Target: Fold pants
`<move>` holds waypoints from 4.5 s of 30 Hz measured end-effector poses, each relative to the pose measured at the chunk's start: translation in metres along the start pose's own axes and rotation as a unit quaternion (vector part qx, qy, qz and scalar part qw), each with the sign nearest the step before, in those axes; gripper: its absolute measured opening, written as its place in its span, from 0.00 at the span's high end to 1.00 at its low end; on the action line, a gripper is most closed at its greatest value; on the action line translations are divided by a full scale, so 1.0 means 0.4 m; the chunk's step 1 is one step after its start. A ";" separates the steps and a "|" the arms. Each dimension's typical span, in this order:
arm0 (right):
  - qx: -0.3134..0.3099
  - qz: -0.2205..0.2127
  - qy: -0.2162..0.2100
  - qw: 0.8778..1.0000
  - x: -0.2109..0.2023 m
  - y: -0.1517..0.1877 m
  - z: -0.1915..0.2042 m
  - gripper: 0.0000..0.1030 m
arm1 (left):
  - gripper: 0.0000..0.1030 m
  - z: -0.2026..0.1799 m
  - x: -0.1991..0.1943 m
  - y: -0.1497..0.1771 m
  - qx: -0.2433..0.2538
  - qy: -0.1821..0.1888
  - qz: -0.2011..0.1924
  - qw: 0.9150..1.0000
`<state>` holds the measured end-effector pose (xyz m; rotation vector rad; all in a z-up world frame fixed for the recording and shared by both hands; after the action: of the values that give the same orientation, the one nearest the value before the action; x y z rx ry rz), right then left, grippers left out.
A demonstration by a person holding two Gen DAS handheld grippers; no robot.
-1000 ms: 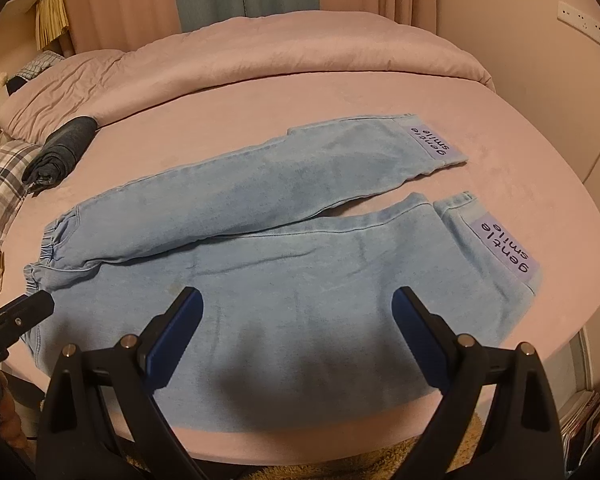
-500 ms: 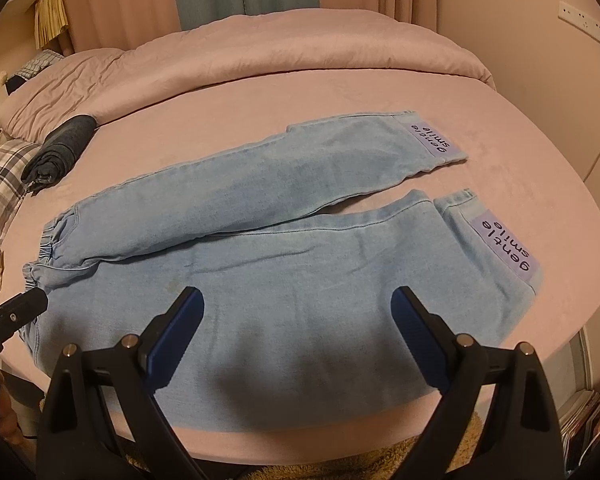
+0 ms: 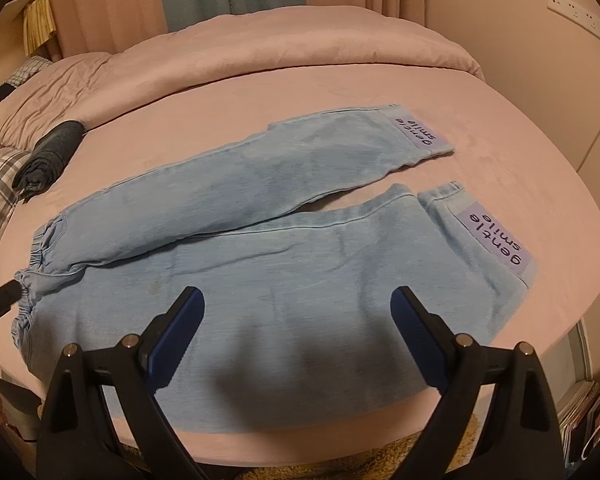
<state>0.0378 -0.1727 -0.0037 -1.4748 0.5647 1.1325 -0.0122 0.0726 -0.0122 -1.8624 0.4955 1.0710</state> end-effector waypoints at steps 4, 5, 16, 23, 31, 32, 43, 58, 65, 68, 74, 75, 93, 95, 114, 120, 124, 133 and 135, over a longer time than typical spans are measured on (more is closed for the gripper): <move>0.023 -0.004 0.015 1.000 0.000 -0.007 -0.069 0.09 | 0.03 0.090 -0.017 -0.013 -0.024 -0.042 -0.009 0.999; 0.031 -0.005 0.022 0.999 0.000 -0.009 -0.094 0.10 | 0.03 0.111 -0.019 -0.011 -0.031 -0.054 -0.004 0.998; 0.203 0.035 0.086 0.975 0.095 -0.008 -0.550 0.24 | 0.03 0.271 0.024 0.077 -0.103 -0.042 0.045 0.993; 0.237 0.043 0.070 0.968 0.146 0.008 -0.567 0.36 | 0.47 0.234 0.064 0.098 -0.084 -0.069 0.052 0.993; 0.250 -0.006 0.014 0.968 0.103 -0.017 -0.553 0.87 | 0.62 0.256 -0.056 0.079 -0.096 -0.034 0.006 0.995; 0.254 -0.036 0.018 0.966 0.054 -0.025 -0.556 0.88 | 0.62 0.255 -0.073 0.079 -0.092 -0.029 0.002 0.995; 0.262 0.016 0.083 0.961 0.103 0.087 -0.600 0.87 | 0.57 0.263 0.031 0.131 -0.058 -0.111 0.069 0.990; 0.175 0.036 0.076 0.981 0.071 0.012 -0.497 0.40 | 0.21 0.271 -0.043 0.088 -0.068 -0.130 0.045 0.988; 0.182 0.076 0.092 0.976 0.118 0.031 -0.508 0.41 | 0.20 0.304 -0.067 0.123 -0.097 -0.080 0.060 0.990; 0.175 0.054 0.102 0.978 0.068 -0.017 -0.483 0.39 | 0.20 0.309 -0.084 0.123 -0.100 -0.065 0.056 0.991; 0.138 -0.014 0.010 0.990 0.010 -0.192 -0.354 0.18 | 0.20 0.363 -0.155 0.117 -0.130 -0.064 0.006 0.989; 0.132 -0.014 -0.003 0.991 0.016 -0.210 -0.319 0.17 | 0.20 0.371 -0.163 0.113 -0.139 -0.050 -0.003 0.989; 0.138 0.143 0.077 0.977 0.634 -0.521 0.032 0.18 | 0.20 0.131 0.006 0.037 -0.047 0.029 0.022 0.998; 0.093 0.124 0.104 0.982 0.640 -0.524 0.043 0.24 | 0.20 0.138 0.013 0.040 -0.055 0.030 0.028 0.998; 0.169 -0.088 -0.104 0.976 0.028 -0.104 -0.200 0.95 | 0.20 0.110 -0.020 -0.049 -0.117 0.137 0.006 0.984; 0.187 -0.002 -0.089 0.978 0.135 0.045 -0.279 0.96 | 0.20 0.055 0.052 -0.136 -0.124 0.142 0.025 0.982; 0.184 -0.002 -0.084 0.979 0.121 0.058 -0.253 0.96 | 0.20 0.027 0.111 -0.202 -0.125 0.125 0.044 0.983; 0.173 -0.024 -0.100 0.980 0.085 0.052 -0.281 0.96 | 0.65 0.090 0.230 -0.243 -0.192 0.068 0.078 0.976; 0.164 -0.040 -0.099 0.981 0.059 0.041 -0.284 0.96 | 0.80 0.102 0.182 -0.214 -0.197 0.107 0.065 0.973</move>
<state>0.0715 -0.2775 -0.0433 -1.0795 0.5212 1.0525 0.0676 0.1577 -0.0382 -2.3385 0.5652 1.1203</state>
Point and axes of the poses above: each gripper's, at about its wrist camera, not at the fingertips, and x roughly the way its jaws point, z to its left, y to its underside, the point moved 1 cm from there along x, roughly the way its jaws point, and after that the axes turned 1 degree about z, right-handed, at the moved point
